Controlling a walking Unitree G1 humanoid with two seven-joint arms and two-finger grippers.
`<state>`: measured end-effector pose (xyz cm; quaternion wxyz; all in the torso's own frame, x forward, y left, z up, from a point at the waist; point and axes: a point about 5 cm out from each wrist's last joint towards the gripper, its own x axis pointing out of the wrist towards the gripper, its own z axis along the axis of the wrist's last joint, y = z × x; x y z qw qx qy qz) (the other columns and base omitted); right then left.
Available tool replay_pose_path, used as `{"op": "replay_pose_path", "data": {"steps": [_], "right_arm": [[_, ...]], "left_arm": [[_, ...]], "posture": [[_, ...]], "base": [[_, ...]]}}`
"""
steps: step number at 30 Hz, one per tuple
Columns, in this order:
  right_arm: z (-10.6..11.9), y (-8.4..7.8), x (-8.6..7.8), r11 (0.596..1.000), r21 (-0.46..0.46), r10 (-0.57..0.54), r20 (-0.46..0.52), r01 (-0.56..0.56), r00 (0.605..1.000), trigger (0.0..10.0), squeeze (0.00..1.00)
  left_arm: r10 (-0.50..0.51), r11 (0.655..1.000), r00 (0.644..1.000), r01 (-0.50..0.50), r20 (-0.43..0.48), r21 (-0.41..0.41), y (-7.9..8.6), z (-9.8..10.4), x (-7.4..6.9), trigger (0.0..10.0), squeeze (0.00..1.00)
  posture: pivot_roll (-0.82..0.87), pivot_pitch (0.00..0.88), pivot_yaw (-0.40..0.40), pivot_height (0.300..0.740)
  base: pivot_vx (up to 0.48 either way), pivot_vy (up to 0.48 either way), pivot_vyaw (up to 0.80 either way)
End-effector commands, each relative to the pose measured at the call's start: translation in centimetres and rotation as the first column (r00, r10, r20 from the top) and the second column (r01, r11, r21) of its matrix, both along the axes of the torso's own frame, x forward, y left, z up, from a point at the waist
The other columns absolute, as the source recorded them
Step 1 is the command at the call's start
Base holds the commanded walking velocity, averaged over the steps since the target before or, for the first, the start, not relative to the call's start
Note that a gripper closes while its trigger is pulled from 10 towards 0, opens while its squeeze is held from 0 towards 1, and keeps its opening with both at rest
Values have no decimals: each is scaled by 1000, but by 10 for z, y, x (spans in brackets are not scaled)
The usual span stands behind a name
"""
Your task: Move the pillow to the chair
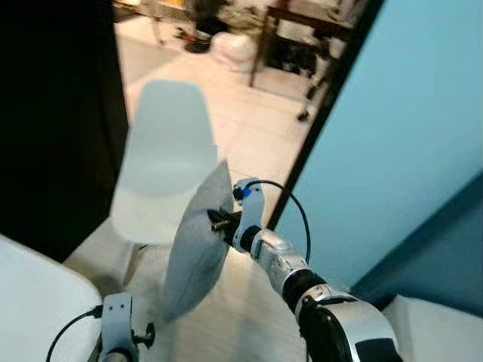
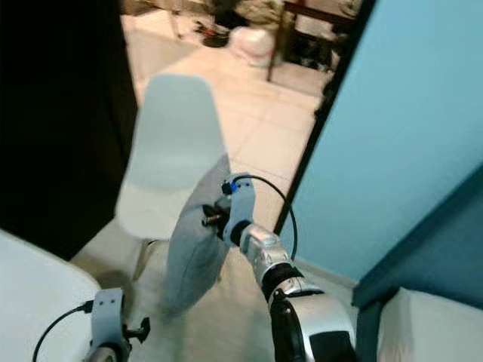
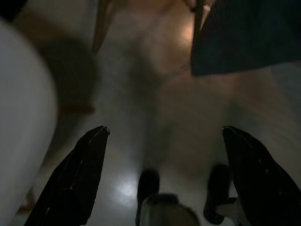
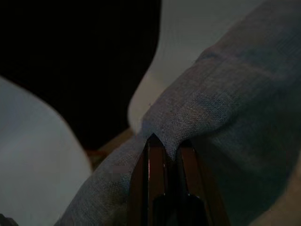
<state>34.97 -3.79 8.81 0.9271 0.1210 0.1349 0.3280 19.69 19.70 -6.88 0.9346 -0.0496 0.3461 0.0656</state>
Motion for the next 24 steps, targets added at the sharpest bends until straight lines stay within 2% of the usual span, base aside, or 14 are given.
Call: {"op": "replay_pose_path", "data": {"steps": [1, 7, 12, 17, 19, 21, 24], "right_arm": [[12, 1, 5, 1000, 28, -2, 70, 0, 998, 10000, 0], [14, 0, 5, 999, 48, -5, 74, 2, 997, 10000, 0], [20, -1, 6, 993, 114, 15, 120, -29, 993, 10000, 0], [30, 3, 7, 976, 200, 49, 156, -80, 987, 10000, 0], [37, 5, 8, 963, 252, 54, 168, -96, 984, 10000, 0], [46, 9, 8, 925, 345, 98, 182, -157, 978, 10000, 0], [52, 17, 6, 884, 400, 168, 212, -242, 963, 10000, 0]], "left_arm": [[-18, 1000, 999, 18, -28, -8, -7, -5, -7, 10000, 0], [-18, 1000, 999, 18, -45, -3, -6, -7, -11, 10000, 0], [-15, 1000, 998, 15, -62, 0, -5, -10, -16, 10000, 0], [-2, 1000, 997, 2, -79, -4, -4, -12, -22, 10000, 0], [2, 1000, 996, -2, -89, -3, -4, -14, -25, 10000, 0], [5, 1000, 995, -5, -104, -2, -4, -16, -28, 10000, 0], [12, 1000, 992, -12, -122, -2, -3, -18, -33, 10000, 0]], "posture": [[117, 8, -119, 740], [119, 2, -118, 740], [121, 5, -121, 740], [120, 12, -118, 740], [119, 13, -117, 740], [116, 15, -116, 740], [117, 17, -116, 740]], "base": [[382, 0, 0], [393, 0, 0], [401, 0, 0], [406, 0, 742], [412, 0, 731], [411, 0, 731], [411, 0, 738]]}}
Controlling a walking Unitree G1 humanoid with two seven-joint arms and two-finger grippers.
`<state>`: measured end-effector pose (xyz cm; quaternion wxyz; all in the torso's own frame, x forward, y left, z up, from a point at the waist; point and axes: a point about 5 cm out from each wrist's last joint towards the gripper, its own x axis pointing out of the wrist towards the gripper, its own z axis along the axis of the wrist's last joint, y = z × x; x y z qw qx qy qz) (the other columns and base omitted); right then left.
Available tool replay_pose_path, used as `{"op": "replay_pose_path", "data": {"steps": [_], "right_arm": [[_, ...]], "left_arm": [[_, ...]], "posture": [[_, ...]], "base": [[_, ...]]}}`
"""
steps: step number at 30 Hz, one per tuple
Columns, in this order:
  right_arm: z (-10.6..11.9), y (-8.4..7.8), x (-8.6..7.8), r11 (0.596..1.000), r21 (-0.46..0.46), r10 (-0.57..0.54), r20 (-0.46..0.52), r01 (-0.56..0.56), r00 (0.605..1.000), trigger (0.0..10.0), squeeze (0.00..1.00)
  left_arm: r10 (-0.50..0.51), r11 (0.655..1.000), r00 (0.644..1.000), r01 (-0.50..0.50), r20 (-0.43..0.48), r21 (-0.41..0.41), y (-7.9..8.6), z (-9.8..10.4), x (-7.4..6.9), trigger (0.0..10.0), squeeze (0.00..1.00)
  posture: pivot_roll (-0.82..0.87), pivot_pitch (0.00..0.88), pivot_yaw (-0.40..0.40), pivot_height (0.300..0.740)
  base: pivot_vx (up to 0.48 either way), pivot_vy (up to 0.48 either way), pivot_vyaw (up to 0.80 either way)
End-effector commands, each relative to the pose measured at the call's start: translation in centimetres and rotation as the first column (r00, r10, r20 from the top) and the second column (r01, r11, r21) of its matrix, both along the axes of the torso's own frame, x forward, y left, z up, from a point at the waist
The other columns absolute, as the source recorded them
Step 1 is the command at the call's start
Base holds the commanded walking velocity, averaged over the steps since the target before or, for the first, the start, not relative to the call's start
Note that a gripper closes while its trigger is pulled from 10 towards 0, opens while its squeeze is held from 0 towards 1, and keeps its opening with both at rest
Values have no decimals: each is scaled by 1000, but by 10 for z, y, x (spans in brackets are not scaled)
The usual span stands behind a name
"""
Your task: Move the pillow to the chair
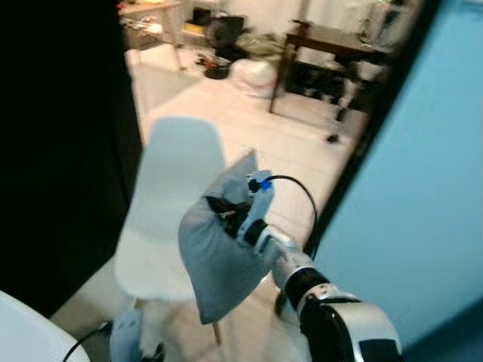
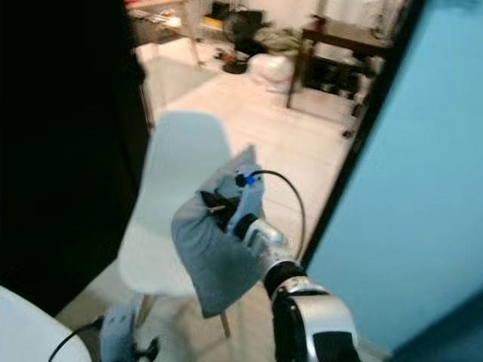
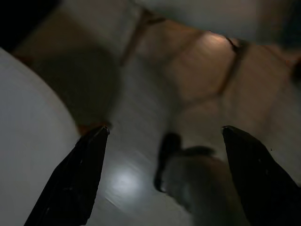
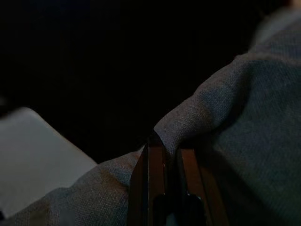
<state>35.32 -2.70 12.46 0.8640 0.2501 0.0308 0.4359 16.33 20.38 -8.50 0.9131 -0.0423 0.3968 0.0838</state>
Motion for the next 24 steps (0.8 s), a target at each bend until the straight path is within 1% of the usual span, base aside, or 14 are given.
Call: {"op": "replay_pose_path", "data": {"steps": [1, 6, 7, 8, 9, 10, 11, 12, 13, 16, 19, 20, 22, 24], "right_arm": [[16, 10, 0, 995, 85, 52, 65, -58, 997, 10000, 0], [15, 18, -5, 993, 41, 105, 93, -109, 990, 10000, 0], [8, 23, -8, 995, -32, 102, 84, -99, 991, 10000, 0], [8, 23, -8, 995, -32, 102, 84, -99, 991, 10000, 0], [5, 24, -7, 995, -70, 76, 66, -71, 995, 10000, 0], [-2, 24, -6, 987, -156, 36, 38, -30, 999, 10000, 0], [-2, 24, -6, 987, -156, 36, 38, -30, 999, 10000, 0], [-6, 24, -6, 977, -213, 9, 23, -4, 1000, 10000, 0], [-11, 22, -5, 961, -275, -19, 14, 22, 1000, 10000, 0], [-22, 13, -4, 922, -381, -71, -12, 61, 997, 10000, 0], [-30, 9, -5, 886, -459, -91, -25, 69, 996, 10000, 0], [-30, 9, -5, 886, -459, -91, -25, 69, 996, 10000, 0], [-42, 1, -7, 807, -583, -138, -29, 95, 990, 10000, 0], [-52, -8, -8, 745, -657, -189, -41, 116, 981, 10000, 0]], "left_arm": [[-9, 1000, 1000, 9, -16, -20, -9, -3, -2, 10000, 0], [1, 1000, 1000, -2, -32, -18, -8, -4, -6, 10000, 0], [22, 1000, 999, -22, -50, -7, -7, -6, -10, 10000, 0], [22, 1000, 999, -22, -50, -7, -7, -6, -10, 10000, 0], [39, 999, 997, -39, -61, -1, -6, -7, -12, 10000, 0], [45, 999, 996, -45, -75, 5, -6, -9, -15, 10000, 0], [45, 999, 996, -45, -75, 5, -6, -9, -15, 10000, 0], [47, 999, 995, -46, -85, 8, -6, -9, -17, 10000, 0], [46, 999, 995, -46, -89, 0, -7, -10, -19, 10000, 0], [11, 1000, 994, -12, -109, -4, -12, -13, -26, 10000, 0], [-5, 1000, 991, 6, -130, 8, -13, -15, -30, 10000, 0], [-5, 1000, 991, 6, -130, 8, -13, -15, -30, 10000, 0], [14, 1000, 990, -13, -140, 5, -13, -16, -32, 10000, 0], [28, 1000, 990, -28, -140, 2, -13, -16, -33, 10000, 0]], "posture": [[116, 17, -117, 740], [118, 18, -121, 740], [120, 19, -125, 740], [120, 19, -125, 740], [121, 20, -127, 740], [123, 21, -129, 740], [123, 21, -129, 740], [123, 22, -130, 740], [124, 23, -132, 740], [124, 25, -134, 740], [122, 27, -132, 740], [122, 27, -132, 740], [122, 31, -135, 740], [121, 32, -136, 740]], "base": [[409, 0, 731], [412, 0, 736], [341, 0, 738], [341, 0, 738], [0, 0, 0], [0, 0, 0], [0, 0, 0], [0, 0, 0], [0, 0, 0], [0, -104, 0], [0, -364, 0], [0, -469, 0], [0, -234, 0], [0, 0, 0]]}}
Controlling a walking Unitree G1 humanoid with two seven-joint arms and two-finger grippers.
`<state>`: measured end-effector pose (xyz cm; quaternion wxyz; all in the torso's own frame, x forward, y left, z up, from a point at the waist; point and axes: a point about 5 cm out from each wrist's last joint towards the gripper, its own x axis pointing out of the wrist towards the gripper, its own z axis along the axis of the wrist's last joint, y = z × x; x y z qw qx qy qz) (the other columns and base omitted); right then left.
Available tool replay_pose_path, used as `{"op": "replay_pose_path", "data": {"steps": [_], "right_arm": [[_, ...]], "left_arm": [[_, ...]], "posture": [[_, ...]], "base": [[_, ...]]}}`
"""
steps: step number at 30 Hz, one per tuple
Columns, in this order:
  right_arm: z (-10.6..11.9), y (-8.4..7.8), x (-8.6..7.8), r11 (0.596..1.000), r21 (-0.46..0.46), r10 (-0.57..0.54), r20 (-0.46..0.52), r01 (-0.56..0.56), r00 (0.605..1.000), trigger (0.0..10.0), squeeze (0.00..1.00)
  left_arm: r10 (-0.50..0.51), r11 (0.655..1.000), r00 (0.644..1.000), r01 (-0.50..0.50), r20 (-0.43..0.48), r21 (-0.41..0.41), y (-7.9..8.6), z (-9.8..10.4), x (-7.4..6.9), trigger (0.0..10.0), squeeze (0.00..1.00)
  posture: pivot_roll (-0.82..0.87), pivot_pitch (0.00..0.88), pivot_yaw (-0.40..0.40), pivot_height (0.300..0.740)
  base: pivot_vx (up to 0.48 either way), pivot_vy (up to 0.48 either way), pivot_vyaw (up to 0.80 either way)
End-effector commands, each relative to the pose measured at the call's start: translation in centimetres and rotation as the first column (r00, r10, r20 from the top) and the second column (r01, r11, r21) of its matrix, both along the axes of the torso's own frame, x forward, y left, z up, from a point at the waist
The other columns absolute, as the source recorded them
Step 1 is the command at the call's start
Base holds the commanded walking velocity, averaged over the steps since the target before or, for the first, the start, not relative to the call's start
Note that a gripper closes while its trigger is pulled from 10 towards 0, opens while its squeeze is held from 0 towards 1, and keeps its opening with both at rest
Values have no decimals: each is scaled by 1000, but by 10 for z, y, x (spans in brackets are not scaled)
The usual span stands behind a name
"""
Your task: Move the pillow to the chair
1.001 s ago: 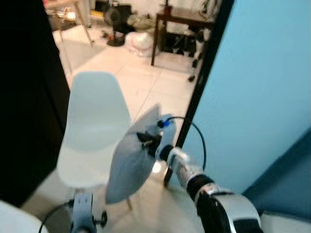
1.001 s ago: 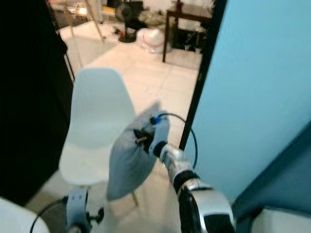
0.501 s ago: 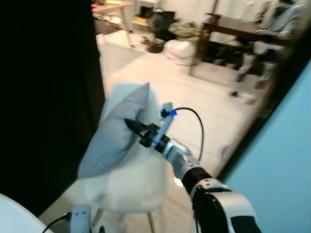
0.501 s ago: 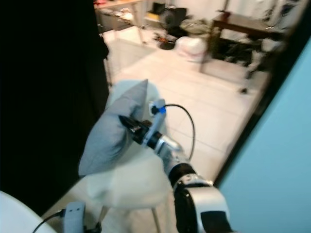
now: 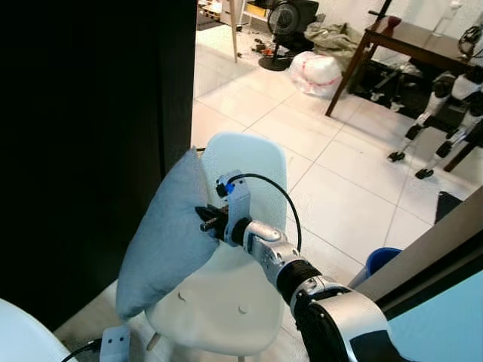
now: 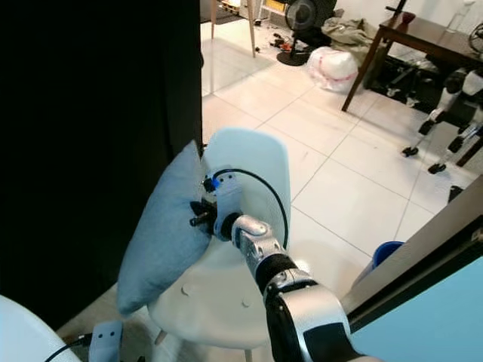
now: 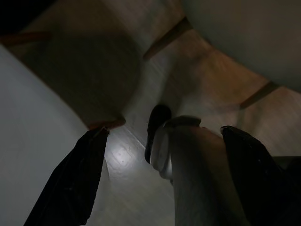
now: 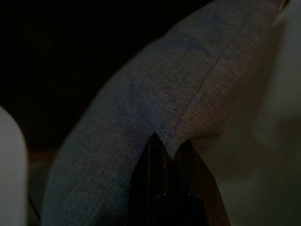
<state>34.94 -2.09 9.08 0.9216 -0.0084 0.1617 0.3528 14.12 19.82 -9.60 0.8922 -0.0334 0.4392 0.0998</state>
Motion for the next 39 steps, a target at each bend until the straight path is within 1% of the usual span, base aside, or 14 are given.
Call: {"op": "replay_pose_path", "data": {"steps": [1, 2, 4, 6, 7, 8, 12, 16, 18, 21, 28, 34, 38, 39], "right_arm": [[-21, -18, -4, 988, -131, -92, -55, 84, 994, 10000, 0], [-21, -18, -4, 988, -131, -92, -55, 84, 994, 10000, 0], [-34, -35, -6, 958, -247, -171, -76, 148, 982, 10000, 0], [-36, -39, -6, 947, -275, -192, -74, 165, 979, 10000, 0], [-40, -51, -6, 917, -332, -256, -63, 222, 965, 10000, 0], [-42, -56, -6, 905, -350, -280, -59, 243, 958, 10000, 0], [-45, -62, -7, 887, -378, -304, -44, 266, 952, 10000, 0], [-50, -60, -11, 895, -363, -302, -70, 258, 951, 10000, 0], [-61, -57, -21, 898, -376, -290, -118, 228, 950, 10000, 0], [-68, -58, -26, 891, -397, -292, -131, 220, 947, 10000, 0], [-79, -75, -33, 804, -543, -332, -73, 242, 940, 10000, 0], [-85, -81, -37, 796, -554, -347, -86, 245, 934, 10000, 0], [-89, -83, -41, 796, -550, -362, -98, 252, 927, 10000, 0], [-89, -83, -41, 798, -543, -369, -101, 259, 924, 10000, 0]], "left_arm": [[8, 1000, 999, -9, -45, -18, -7, -5, -11, 10000, 0], [8, 1000, 999, -9, -45, -18, -7, -5, -11, 10000, 0], [11, 1000, 999, -11, -51, -15, -7, -6, -12, 10000, 0], [11, 1000, 999, -12, -51, -15, -7, -6, -12, 10000, 0], [12, 1000, 999, -13, -52, -16, -8, -6, -12, 10000, 0], [11, 1000, 999, -12, -54, -15, -7, -6, -12, 10000, 0], [8, 1000, 998, -9, -56, -15, -7, -6, -13, 10000, 0], [13, 1000, 998, -14, -61, -14, -5, -7, -15, 10000, 0], [17, 1000, 998, -18, -63, -9, -3, -7, -16, 10000, 0], [19, 1000, 998, -19, -64, -7, -1, -7, -17, 10000, 0], [28, 1000, 997, -28, -72, -6, 0, -8, -23, 10000, 0], [35, 999, 997, -35, -75, -6, 1, -9, -27, 10000, 0], [55, 998, 997, -54, -60, 9, 7, -8, -27, 10000, 0], [69, 997, 997, -67, -42, 27, 13, -5, -24, 10000, 0]], "posture": [[121, 32, -136, 740], [121, 32, -136, 740], [121, 36, -139, 740], [121, 36, -139, 740], [122, 38, -140, 740], [122, 39, -140, 740], [119, 39, -139, 740], [119, 39, -140, 740], [125, 38, -142, 731], [128, 37, -143, 721], [136, 49, -144, 686], [140, 62, -143, 666], [145, 70, -142, 651], [147, 73, -141, 641]], "base": [[0, 0, 0], [0, 0, 0], [0, 0, 0], [0, 0, 0], [0, 0, 0], [0, 0, 0], [0, 0, 0], [0, 0, 0], [0, 0, 0], [0, 0, 0], [0, 0, 0], [0, 0, 0], [0, 0, 0], [0, 0, 0]]}}
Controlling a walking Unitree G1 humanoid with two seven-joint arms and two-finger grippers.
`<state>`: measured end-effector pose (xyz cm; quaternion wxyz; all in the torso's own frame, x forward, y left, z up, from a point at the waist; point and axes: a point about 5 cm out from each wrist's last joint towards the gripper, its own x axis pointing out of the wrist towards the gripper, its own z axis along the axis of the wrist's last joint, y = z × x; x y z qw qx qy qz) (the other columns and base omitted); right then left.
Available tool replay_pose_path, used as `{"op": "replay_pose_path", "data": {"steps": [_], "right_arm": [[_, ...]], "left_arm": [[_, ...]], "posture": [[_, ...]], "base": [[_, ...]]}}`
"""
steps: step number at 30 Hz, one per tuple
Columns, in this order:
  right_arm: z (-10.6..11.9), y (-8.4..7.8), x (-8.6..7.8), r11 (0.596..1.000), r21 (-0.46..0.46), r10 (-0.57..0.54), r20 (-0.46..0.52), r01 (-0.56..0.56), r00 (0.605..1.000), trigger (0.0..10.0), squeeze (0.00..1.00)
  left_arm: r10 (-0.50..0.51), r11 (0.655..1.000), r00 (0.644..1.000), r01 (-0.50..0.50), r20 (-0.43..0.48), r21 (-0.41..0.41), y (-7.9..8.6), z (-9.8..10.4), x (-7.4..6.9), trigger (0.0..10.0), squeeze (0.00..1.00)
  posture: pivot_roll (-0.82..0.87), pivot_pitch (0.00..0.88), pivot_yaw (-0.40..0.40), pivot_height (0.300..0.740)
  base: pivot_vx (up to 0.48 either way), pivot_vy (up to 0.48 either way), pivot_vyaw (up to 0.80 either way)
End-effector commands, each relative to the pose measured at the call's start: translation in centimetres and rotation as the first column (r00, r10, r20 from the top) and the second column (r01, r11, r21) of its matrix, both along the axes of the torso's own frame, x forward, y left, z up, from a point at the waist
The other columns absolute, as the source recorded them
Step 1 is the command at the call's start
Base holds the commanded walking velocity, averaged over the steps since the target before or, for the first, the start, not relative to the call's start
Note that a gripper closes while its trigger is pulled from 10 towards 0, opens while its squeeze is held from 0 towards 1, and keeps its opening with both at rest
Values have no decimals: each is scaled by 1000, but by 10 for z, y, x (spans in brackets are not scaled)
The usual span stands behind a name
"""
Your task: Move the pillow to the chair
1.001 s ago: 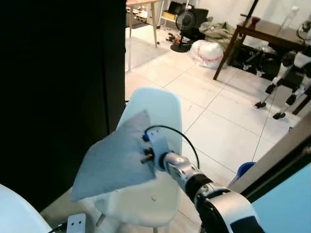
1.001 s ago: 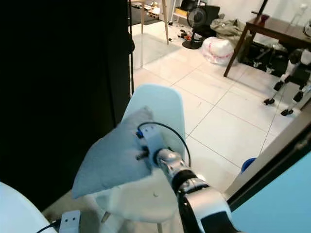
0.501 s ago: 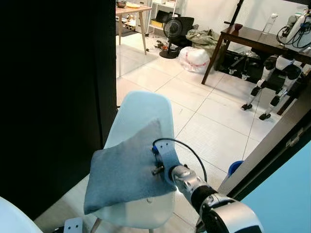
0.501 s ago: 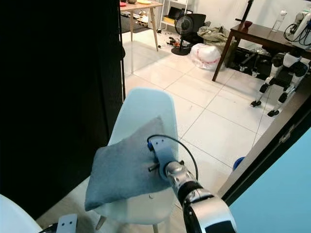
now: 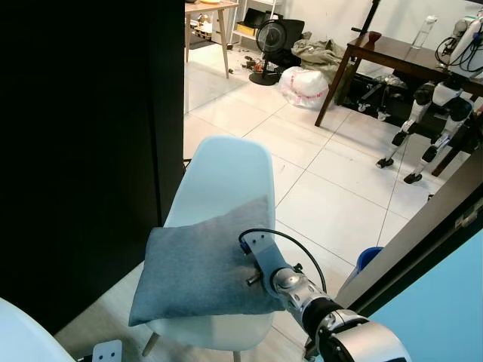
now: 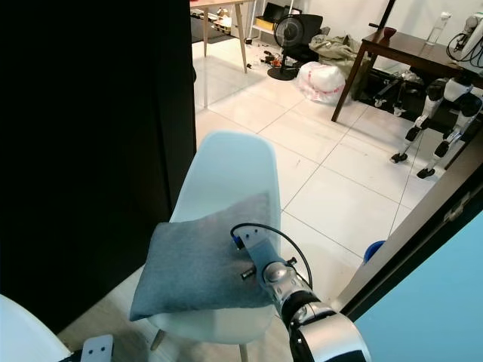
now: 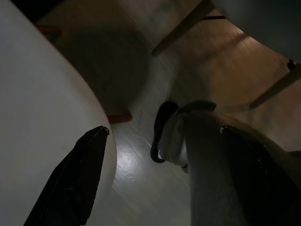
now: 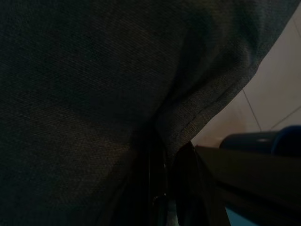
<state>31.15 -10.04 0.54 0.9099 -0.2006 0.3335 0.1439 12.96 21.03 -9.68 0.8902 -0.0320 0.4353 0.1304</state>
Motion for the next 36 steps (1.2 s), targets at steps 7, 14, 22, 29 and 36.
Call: {"op": "replay_pose_path", "data": {"steps": [7, 14, 22, 29, 36], "right_arm": [[-6, -3, -5, 999, -24, -43, -2, 43, 999, 10000, 0], [-9, -6, -8, 993, -91, -82, -4, 81, 997, 10000, 0], [-3, -23, -2, 957, -41, -284, 66, 287, 957, 10000, 0], [3, -16, 3, 961, 43, -277, 98, 274, 956, 10000, 0], [4, -13, 3, 963, 64, -266, 106, 260, 958, 10000, 1000]], "left_arm": [[101, 989, 993, -107, 61, 103, 31, 10, 6, 10000, 0], [167, 960, 958, -212, 234, 183, 65, 36, 30, 10000, 0], [96, 972, 952, -153, 289, 180, 58, 42, 45, 10000, 0], [69, 982, 961, -113, 269, 150, 43, 36, 46, 10000, 0], [51, 989, 968, -83, 245, 120, 34, 33, 47, 10000, 0]], "posture": [[160, 74, -135, 621], [179, 86, -131, 621], [185, 84, -129, 621], [173, 70, -134, 621], [154, 60, -132, 621]], "base": [[0, 0, 0], [0, 0, 0], [0, 0, 0], [0, 0, 0], [0, 0, 0]]}}
